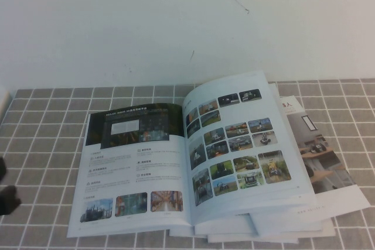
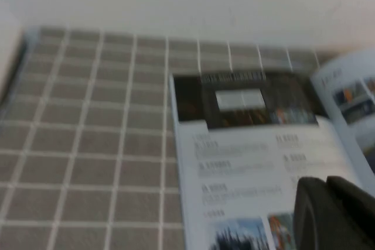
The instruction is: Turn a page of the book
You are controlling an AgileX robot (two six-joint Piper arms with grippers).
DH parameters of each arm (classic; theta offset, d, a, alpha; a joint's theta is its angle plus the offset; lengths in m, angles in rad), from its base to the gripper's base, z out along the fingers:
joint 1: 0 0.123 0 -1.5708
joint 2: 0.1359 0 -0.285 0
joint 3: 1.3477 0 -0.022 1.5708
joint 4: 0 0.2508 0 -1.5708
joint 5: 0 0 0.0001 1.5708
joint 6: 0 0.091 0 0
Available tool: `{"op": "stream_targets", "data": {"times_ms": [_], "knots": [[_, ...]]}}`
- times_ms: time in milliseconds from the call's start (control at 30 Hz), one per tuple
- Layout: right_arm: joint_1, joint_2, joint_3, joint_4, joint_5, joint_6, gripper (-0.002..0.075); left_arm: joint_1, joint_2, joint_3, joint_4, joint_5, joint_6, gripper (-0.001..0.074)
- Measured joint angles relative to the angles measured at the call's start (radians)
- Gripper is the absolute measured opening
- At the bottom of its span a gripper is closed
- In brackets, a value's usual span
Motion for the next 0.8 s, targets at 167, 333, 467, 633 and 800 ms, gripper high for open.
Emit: {"op": "stream_targets", "data": {"times_ms": [167, 333, 467, 633, 800], "knots": [[0.0, 0.188, -0.037, 0.208, 0.052, -0.222, -0.0003, 0.0, 0.24, -0.084, -0.27, 0.161, 0.267, -0.0004], [0.0, 0.407, -0.077, 0.456, 0.144, -0.454, -0.0003, 0.0, 0.481, -0.157, -0.592, 0.195, 0.529, -0.0004], [0.0, 0.583, -0.093, 0.551, 0.12, -0.565, -0.0003, 0.0, 0.645, -0.206, -0.785, 0.185, 0.713, -0.0004], [0.049, 0.783, -0.169, 0.562, 0.035, -0.625, -0.0003, 0.0, 0.822, -0.27, -0.936, 0.164, 0.85, -0.0004], [0.134, 0.974, -0.303, 0.535, 0.002, -0.606, 0.0013, -0.005, 0.982, -0.308, -1.035, 0.157, 0.913, -0.0004]]}}
